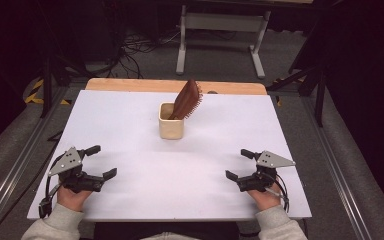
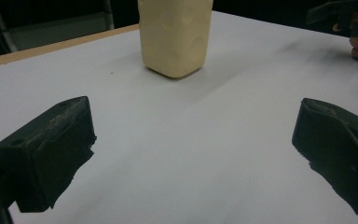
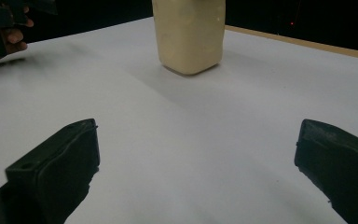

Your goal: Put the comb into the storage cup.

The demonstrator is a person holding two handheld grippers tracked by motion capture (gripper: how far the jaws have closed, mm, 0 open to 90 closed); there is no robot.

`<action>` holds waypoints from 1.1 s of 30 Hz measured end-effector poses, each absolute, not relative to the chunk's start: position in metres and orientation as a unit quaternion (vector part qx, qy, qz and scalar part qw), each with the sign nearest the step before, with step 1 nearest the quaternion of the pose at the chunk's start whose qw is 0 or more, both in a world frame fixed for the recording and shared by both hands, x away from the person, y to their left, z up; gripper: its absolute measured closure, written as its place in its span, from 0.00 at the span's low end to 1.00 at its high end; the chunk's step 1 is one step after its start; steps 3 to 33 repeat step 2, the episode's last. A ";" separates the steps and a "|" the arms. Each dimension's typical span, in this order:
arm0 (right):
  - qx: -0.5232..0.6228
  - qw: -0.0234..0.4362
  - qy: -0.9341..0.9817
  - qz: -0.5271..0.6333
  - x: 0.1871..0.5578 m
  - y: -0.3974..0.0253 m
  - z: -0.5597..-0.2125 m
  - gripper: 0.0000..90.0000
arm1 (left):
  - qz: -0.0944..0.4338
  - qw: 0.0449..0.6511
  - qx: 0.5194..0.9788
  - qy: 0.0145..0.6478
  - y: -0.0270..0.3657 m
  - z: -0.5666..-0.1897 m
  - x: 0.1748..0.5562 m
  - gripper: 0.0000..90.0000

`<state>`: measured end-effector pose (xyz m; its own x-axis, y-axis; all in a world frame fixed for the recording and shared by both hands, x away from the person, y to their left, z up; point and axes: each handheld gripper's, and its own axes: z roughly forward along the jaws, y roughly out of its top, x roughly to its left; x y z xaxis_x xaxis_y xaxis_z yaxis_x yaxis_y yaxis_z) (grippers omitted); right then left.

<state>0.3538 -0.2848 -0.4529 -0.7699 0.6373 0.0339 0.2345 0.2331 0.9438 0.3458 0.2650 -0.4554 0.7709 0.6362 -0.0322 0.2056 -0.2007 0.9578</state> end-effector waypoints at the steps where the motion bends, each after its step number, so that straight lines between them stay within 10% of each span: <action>1: 0.285 0.184 0.764 0.548 0.354 -0.285 -0.453 0.01 | 0.188 0.569 0.748 0.284 0.265 -0.455 0.346 0.00; 33: 0.285 0.184 0.764 0.548 0.354 -0.285 -0.453 0.01 | 0.186 0.571 0.747 0.284 0.266 -0.455 0.346 0.00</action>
